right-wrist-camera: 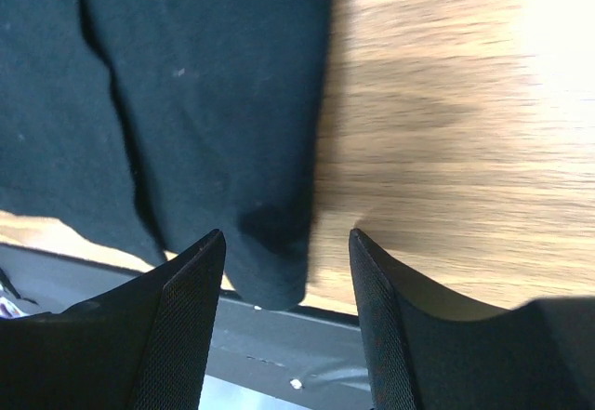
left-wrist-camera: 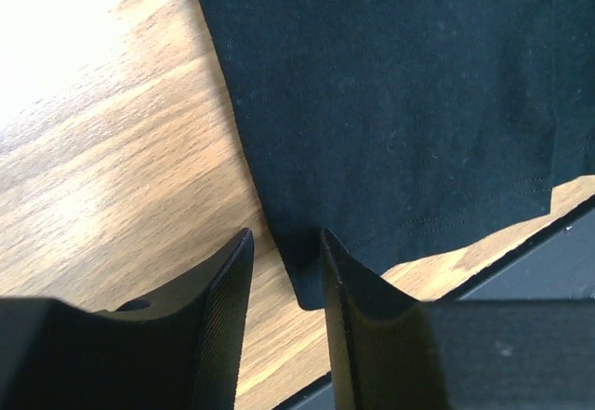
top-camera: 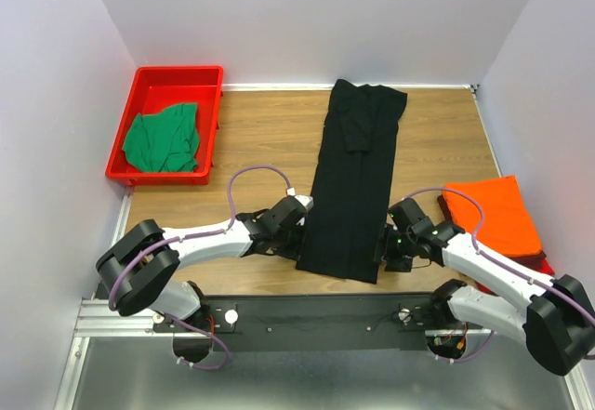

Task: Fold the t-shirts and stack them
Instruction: Fold the tshirt

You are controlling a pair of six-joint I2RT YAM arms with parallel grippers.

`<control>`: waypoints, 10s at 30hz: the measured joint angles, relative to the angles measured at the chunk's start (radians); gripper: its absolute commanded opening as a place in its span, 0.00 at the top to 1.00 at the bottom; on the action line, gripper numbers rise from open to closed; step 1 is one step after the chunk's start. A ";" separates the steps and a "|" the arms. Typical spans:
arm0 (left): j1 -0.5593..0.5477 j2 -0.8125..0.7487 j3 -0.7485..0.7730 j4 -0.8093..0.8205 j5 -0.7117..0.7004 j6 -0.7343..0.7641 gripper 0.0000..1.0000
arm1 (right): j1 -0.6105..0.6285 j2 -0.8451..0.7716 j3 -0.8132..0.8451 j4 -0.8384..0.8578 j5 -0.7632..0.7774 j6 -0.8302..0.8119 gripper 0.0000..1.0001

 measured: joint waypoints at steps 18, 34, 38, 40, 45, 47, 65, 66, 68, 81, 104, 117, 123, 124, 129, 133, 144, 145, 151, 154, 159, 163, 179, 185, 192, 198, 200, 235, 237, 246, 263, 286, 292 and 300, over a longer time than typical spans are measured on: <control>-0.025 0.012 0.051 -0.047 -0.002 0.031 1.00 | 0.074 0.084 0.026 0.024 -0.001 0.025 0.70; -0.003 -0.099 0.020 -0.068 0.022 -0.032 1.00 | 0.075 -0.040 -0.026 -0.048 -0.002 0.080 0.96; 0.001 -0.099 -0.034 -0.031 0.061 -0.057 1.00 | 0.075 -0.071 -0.026 -0.078 -0.004 0.095 0.94; 0.002 -0.099 -0.057 -0.009 0.077 -0.065 1.00 | 0.075 -0.082 -0.026 -0.092 -0.004 0.100 0.89; 0.001 -0.099 -0.090 0.032 0.117 -0.083 0.73 | 0.075 -0.099 -0.029 -0.119 -0.014 0.112 0.54; 0.001 -0.101 -0.090 0.039 0.124 -0.084 0.62 | 0.076 -0.110 -0.029 -0.134 -0.018 0.115 0.49; 0.001 -0.133 -0.094 0.008 0.136 -0.117 0.67 | 0.079 -0.163 -0.062 -0.166 -0.053 0.158 0.55; 0.001 -0.133 -0.095 0.010 0.140 -0.119 0.67 | 0.079 -0.159 -0.067 -0.165 -0.055 0.159 0.55; 0.001 -0.132 -0.103 0.016 0.145 -0.122 0.69 | 0.079 -0.151 -0.080 -0.157 -0.066 0.165 0.57; -0.034 -0.072 -0.132 0.086 0.192 -0.151 0.71 | 0.079 -0.152 -0.118 -0.076 -0.129 0.203 0.73; 0.088 0.103 0.257 0.038 0.144 -0.077 1.00 | 0.080 0.008 0.251 -0.031 0.265 0.167 0.96; 0.192 0.484 0.676 0.127 0.142 -0.109 1.00 | -0.011 0.385 0.428 0.179 0.578 0.038 1.00; 0.224 0.581 0.792 0.121 0.133 -0.121 1.00 | -0.160 0.484 0.452 0.299 0.537 -0.028 1.00; 0.229 0.597 0.812 0.119 0.131 -0.121 1.00 | -0.176 0.492 0.452 0.308 0.531 -0.035 1.00; 0.258 0.652 0.870 0.098 0.116 -0.121 1.00 | -0.228 0.546 0.480 0.366 0.474 -0.066 1.00; 0.284 0.685 0.910 0.074 0.110 -0.120 1.00 | -0.253 0.581 0.512 0.402 0.432 -0.079 1.00; 0.336 0.772 1.046 0.055 0.109 -0.099 1.00 | -0.348 0.676 0.624 0.446 0.332 -0.082 0.99; 0.338 0.784 1.062 0.051 0.109 -0.096 1.00 | -0.352 0.686 0.632 0.448 0.326 -0.082 0.98; 0.351 0.836 1.105 0.040 0.113 -0.075 0.75 | -0.381 0.731 0.649 0.455 0.285 -0.085 0.48; 0.359 0.837 1.106 0.035 0.112 -0.055 0.50 | -0.398 0.748 0.663 0.455 0.271 -0.092 0.25; 0.385 0.826 1.098 0.040 0.108 -0.039 0.47 | -0.416 0.734 0.670 0.458 0.257 -0.107 0.26; 0.406 0.747 1.034 0.048 0.085 -0.039 0.67 | -0.417 0.645 0.638 0.462 0.257 -0.123 0.40; 0.278 0.815 1.072 0.091 0.087 -0.071 0.95 | -0.278 0.804 0.701 0.468 0.324 -0.179 0.44; 0.301 0.925 1.111 0.071 0.089 -0.098 0.95 | -0.279 0.899 0.748 0.454 0.389 -0.193 0.38; 0.315 0.889 1.011 0.151 0.097 -0.166 0.93 | -0.261 0.922 0.764 0.442 0.414 -0.209 0.34; 0.316 0.784 0.842 0.194 0.088 -0.204 0.93 | -0.221 0.926 0.769 0.438 0.418 -0.216 0.34; 0.317 0.742 0.776 0.206 0.085 -0.220 0.93 | -0.199 0.926 0.768 0.438 0.417 -0.215 0.34; 0.346 0.099 0.130 0.327 0.008 -0.170 0.96 | 0.060 0.550 0.465 0.416 0.303 -0.105 0.59; 0.341 0.116 0.151 0.332 0.011 -0.163 0.97 | 0.061 0.550 0.465 0.416 0.305 -0.109 0.59; 0.340 0.308 0.186 0.343 -0.006 -0.155 0.97 | 0.061 0.690 0.513 0.423 0.415 -0.137 0.59; 0.399 0.275 0.130 0.376 -0.063 -0.187 0.97 | 0.041 0.737 0.515 0.476 0.451 -0.140 0.59; 0.442 0.044 0.108 0.347 0.023 -0.108 0.71 | -0.033 0.439 0.471 0.383 0.290 -0.152 0.34; 0.428 -0.105 -0.033 0.302 0.074 -0.122 0.71 | -0.028 0.303 0.326 0.365 0.092 -0.142 0.41; 0.315 -0.227 -0.201 0.158 0.074 -0.193 0.71 | 0.068 0.246 0.157 0.308 -0.034 -0.094 0.62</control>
